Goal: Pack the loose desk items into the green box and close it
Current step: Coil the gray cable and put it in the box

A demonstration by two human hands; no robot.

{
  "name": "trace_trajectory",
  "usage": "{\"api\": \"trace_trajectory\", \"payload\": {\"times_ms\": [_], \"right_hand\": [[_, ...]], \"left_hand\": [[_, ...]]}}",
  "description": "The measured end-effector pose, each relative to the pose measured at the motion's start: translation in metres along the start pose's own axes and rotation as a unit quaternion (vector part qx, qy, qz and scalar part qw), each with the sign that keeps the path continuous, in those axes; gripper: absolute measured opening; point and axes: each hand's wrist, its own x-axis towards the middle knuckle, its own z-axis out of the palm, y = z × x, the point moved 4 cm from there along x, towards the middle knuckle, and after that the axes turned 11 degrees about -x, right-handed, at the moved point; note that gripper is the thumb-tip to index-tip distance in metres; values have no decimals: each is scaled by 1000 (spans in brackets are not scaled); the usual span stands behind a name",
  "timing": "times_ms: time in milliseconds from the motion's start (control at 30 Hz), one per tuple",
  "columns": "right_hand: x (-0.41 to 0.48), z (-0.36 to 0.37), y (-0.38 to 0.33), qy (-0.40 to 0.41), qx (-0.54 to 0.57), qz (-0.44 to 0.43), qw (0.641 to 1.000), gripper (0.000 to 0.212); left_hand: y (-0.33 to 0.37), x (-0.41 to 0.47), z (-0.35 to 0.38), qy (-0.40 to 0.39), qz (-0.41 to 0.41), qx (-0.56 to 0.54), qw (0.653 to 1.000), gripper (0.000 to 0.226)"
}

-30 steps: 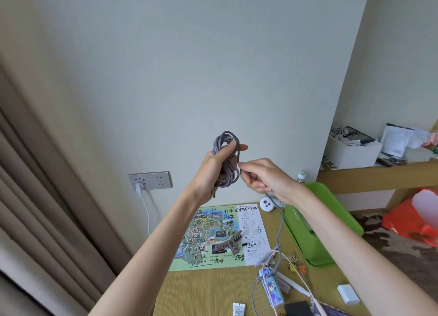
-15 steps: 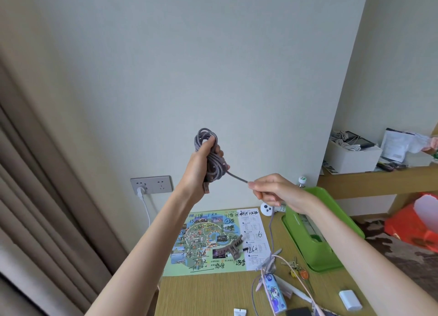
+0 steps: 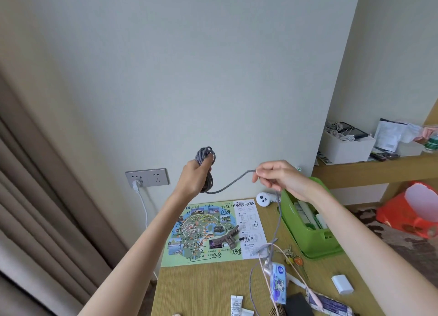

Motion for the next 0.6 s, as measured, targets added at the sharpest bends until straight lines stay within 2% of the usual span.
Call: {"api": "trace_trajectory", "payload": {"times_ms": [233, 367, 500, 600], "right_hand": [[14, -8, -58, 77, -127, -80, 986, 25], [19, -9, -71, 103, -121, -95, 983, 21], [23, -2, -76, 114, -94, -112, 983, 21], [25, -2, -69, 153, -44, -100, 982, 20]], "left_hand": [[4, -10, 26, -157, -22, 87, 983, 59], [16, -21, 36, -210, -9, 87, 974, 70], [23, -32, 50, -294, 6, 61, 954, 54], [28, -32, 52, -313, -10, -13, 950, 41]]}}
